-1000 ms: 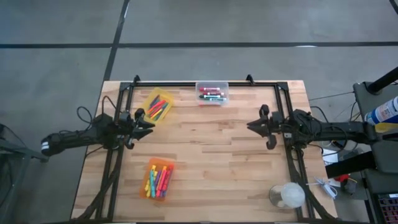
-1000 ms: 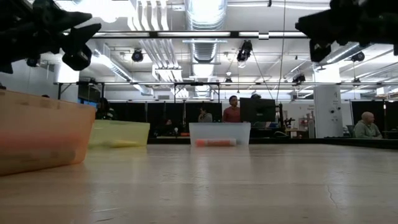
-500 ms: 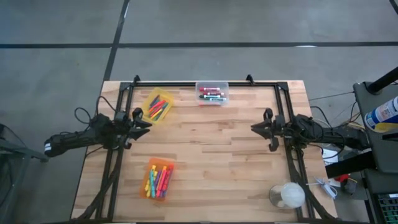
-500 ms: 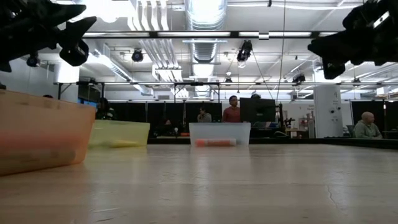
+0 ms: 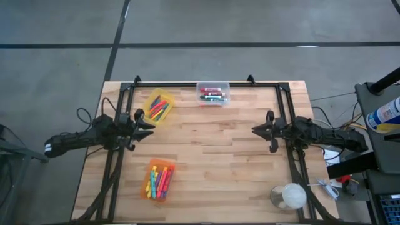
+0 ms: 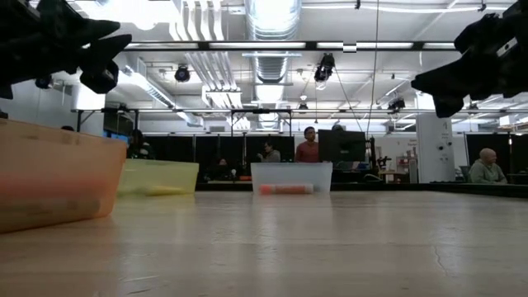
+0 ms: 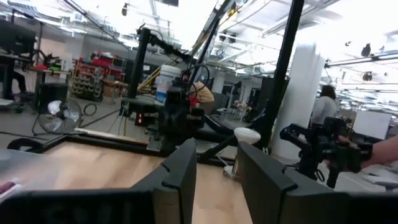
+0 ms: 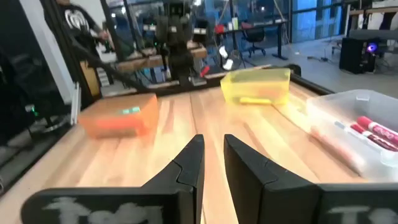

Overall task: Pick & Place Markers
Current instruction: Return to Home Position

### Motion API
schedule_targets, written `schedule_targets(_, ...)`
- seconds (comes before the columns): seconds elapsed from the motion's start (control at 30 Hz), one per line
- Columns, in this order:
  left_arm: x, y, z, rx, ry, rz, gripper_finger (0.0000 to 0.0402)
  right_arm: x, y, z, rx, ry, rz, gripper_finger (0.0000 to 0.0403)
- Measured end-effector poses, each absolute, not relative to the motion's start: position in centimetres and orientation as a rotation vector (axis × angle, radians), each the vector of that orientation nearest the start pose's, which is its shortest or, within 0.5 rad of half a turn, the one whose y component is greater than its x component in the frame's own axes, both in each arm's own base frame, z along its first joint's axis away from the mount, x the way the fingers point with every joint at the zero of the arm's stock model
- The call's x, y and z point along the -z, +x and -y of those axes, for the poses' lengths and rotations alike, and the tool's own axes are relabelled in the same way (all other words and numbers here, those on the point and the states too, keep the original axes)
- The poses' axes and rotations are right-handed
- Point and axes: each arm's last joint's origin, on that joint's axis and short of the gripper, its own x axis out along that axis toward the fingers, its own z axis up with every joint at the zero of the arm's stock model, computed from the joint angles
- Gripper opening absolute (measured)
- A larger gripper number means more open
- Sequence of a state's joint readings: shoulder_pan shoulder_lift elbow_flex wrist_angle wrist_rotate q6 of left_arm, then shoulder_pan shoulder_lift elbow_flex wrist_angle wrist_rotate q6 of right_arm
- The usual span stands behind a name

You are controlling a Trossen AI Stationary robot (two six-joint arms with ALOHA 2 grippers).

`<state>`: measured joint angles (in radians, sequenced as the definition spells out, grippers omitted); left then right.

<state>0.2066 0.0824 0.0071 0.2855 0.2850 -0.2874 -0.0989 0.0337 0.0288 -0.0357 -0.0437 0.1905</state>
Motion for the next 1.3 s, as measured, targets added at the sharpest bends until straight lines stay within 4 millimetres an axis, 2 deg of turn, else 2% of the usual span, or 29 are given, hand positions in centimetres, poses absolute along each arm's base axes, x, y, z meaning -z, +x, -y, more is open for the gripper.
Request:
schedule_targets(0.07,-18.67,9.87,-1.33,0.074,-0.237,0.198,0.0112,-16.58,9.89,0.86,0.062,0.186,-0.055,0.0057)
schedule_targets(0.3,-18.41,9.85,-2.18,-0.223,-0.219,0.211,0.0112,-16.17,10.18,1.00,0.106,0.182,-0.101,0.0057)
schedule_targets(0.53,-18.28,9.92,-1.95,-0.144,-0.207,0.186,0.0112,-16.17,10.18,1.09,0.135,0.152,-0.101,0.0057)
schedule_targets(1.3,-18.12,9.94,-1.96,-0.146,-0.231,0.173,0.0112,-16.16,10.20,1.09,0.134,0.161,-0.102,0.0057)
